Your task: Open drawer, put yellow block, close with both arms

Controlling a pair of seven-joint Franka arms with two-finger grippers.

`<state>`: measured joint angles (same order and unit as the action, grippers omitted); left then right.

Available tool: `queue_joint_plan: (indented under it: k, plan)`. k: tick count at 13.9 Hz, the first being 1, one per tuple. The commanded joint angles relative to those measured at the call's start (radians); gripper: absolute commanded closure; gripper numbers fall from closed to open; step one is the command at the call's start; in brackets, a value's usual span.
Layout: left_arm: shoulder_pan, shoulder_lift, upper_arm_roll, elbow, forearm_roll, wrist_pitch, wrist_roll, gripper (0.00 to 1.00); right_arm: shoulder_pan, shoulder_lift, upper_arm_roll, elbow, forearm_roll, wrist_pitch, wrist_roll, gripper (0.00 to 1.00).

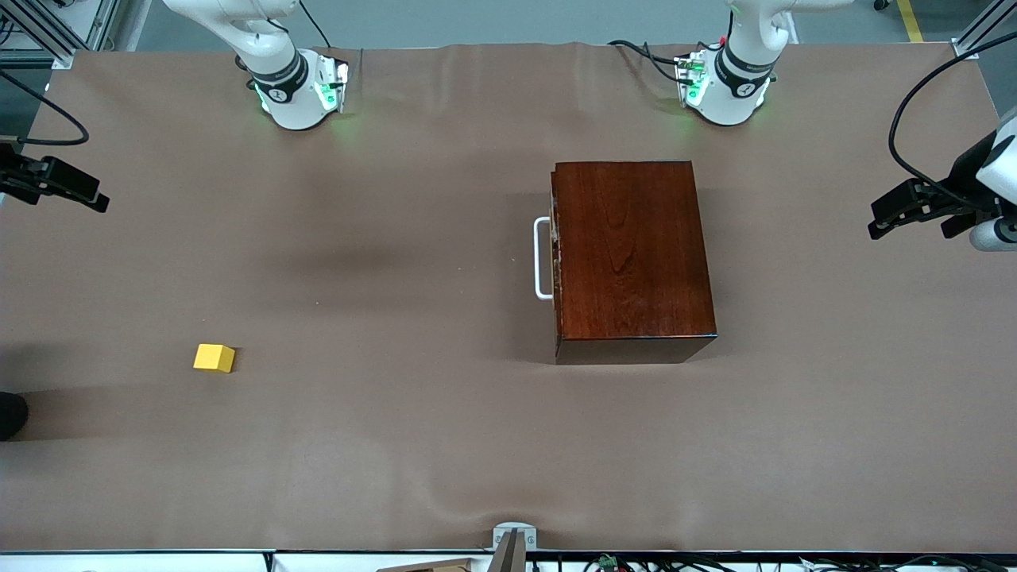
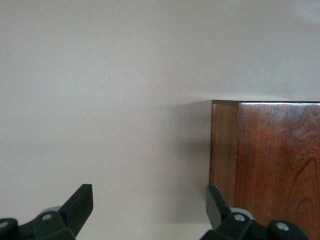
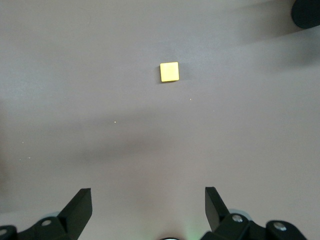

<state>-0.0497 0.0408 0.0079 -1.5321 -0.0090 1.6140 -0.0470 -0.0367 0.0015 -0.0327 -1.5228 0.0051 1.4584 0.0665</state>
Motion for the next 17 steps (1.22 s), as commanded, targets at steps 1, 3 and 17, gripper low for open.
queue_joint_plan:
  k: [1, 3, 17]
  plan:
    - [0.002, -0.002, 0.001, 0.003, -0.017, 0.000, 0.002, 0.00, -0.008, -0.005, 0.008, 0.007, -0.004, -0.009, 0.009, 0.00]
    - [-0.001, 0.005, 0.000, 0.003, -0.009, 0.003, -0.011, 0.00, -0.009, -0.005, 0.008, 0.007, -0.004, -0.009, 0.009, 0.00]
    - [-0.295, 0.151, -0.043, 0.108, -0.019, 0.032, -0.583, 0.00, -0.011, 0.006, 0.008, 0.007, -0.004, -0.006, 0.009, 0.00]
